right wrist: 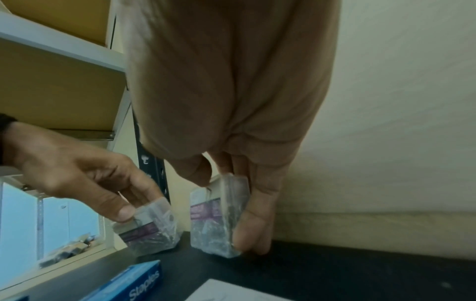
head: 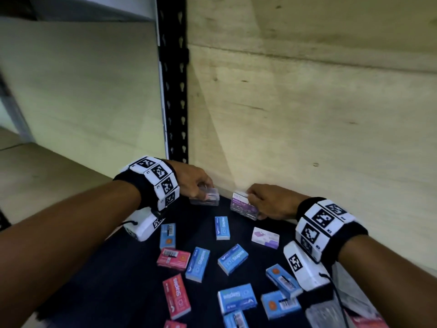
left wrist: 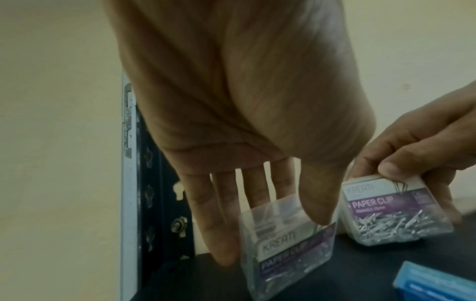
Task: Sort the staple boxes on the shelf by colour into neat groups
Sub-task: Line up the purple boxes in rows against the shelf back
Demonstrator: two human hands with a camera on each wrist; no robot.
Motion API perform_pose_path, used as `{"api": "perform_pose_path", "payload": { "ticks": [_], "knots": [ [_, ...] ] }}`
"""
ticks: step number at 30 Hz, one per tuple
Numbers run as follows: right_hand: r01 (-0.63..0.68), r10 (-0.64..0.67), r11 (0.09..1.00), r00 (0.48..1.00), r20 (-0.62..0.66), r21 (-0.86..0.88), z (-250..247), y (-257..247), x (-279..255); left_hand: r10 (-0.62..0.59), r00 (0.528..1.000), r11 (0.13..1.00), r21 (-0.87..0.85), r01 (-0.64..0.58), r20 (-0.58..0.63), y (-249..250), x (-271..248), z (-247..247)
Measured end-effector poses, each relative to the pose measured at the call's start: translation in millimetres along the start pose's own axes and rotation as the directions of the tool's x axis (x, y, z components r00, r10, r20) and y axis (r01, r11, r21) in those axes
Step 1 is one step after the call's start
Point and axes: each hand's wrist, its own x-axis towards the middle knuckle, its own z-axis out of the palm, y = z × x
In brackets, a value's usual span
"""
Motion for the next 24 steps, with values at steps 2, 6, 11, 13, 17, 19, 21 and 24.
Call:
{"api": "perform_pose_path", "payload": {
  "ticks": [2,6,11,13,17,19,21,24],
  "knots": [
    [0.000,-0.001,0.998,1.000,-0.011,-0.055,1,-2,4,-0.023,1.000,0.999,-0.025,0.023,-0.015,-3,4,0],
    [0.006,-0.008,0.995,1.000,-0.021,-0.096,3,-6,7,-0.007,0.998,0.999,-0.054,0.004,-0.056,-4,9,-1],
    [0.011,-0.016,0.993,0.999,-0.036,-0.114,2,-11,9,0.021,0.996,0.999,-0.029,-0.024,-0.087,-4,10,-3],
    [0.012,-0.018,0.992,0.999,-0.050,-0.126,2,-12,10,0.019,0.996,1.000,-0.018,-0.021,-0.091,-5,10,-2],
    [0.004,-0.018,0.992,0.994,-0.108,-0.129,3,-12,11,0.034,0.990,0.999,-0.009,-0.036,-0.138,-8,8,0],
    [0.006,-0.022,0.993,0.991,-0.134,-0.117,3,-12,11,0.038,0.987,0.999,0.002,-0.039,-0.158,-9,8,2],
    [0.013,-0.030,0.992,0.990,-0.138,-0.122,2,-12,11,0.044,0.985,0.999,0.011,-0.043,-0.169,-11,9,2],
    [0.024,-0.041,0.992,0.990,-0.133,-0.122,1,-12,11,0.054,0.981,0.998,0.025,-0.050,-0.186,-13,9,2]
  ]
}}
